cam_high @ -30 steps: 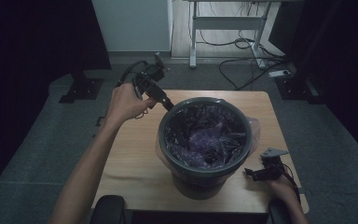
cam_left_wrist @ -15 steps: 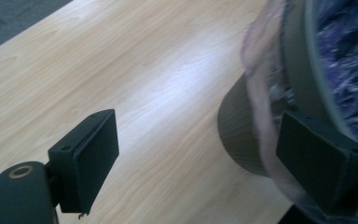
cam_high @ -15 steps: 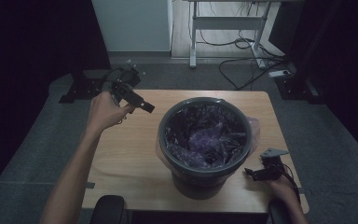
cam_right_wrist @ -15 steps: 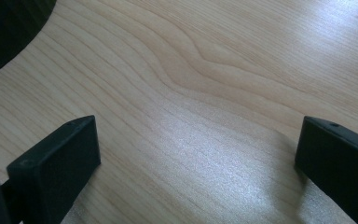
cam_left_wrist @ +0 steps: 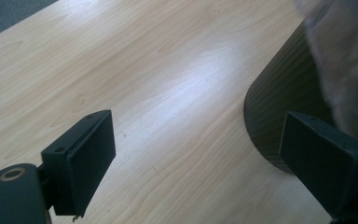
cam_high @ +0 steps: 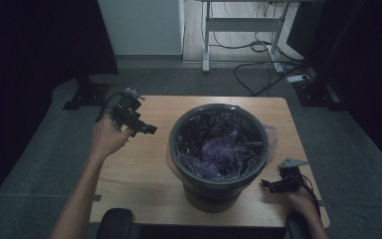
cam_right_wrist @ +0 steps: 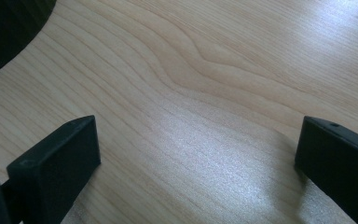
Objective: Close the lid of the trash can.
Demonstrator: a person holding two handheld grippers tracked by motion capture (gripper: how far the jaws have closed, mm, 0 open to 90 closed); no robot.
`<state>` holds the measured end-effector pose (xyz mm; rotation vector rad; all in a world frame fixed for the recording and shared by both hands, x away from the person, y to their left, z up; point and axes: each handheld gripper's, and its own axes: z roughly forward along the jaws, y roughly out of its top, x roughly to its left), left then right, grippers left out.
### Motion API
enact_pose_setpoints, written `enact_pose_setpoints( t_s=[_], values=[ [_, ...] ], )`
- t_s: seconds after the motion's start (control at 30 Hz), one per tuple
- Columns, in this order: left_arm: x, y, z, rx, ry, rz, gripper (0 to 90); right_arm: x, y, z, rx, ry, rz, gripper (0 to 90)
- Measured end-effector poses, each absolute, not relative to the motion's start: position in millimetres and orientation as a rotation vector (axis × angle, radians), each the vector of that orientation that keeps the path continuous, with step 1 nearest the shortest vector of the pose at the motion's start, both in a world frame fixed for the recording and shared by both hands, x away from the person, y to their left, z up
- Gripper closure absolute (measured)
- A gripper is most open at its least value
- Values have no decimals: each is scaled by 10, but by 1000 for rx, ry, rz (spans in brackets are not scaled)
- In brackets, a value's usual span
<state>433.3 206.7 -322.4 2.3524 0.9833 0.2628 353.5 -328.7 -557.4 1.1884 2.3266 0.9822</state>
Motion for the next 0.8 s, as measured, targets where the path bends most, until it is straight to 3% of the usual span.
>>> enact_pose_setpoints(
  t_s=[0.8],
  values=[
    [4198,2157,-4302,2359,937,382,8,3530,-3287,-5578,1189,2324,984,0]
  ],
)
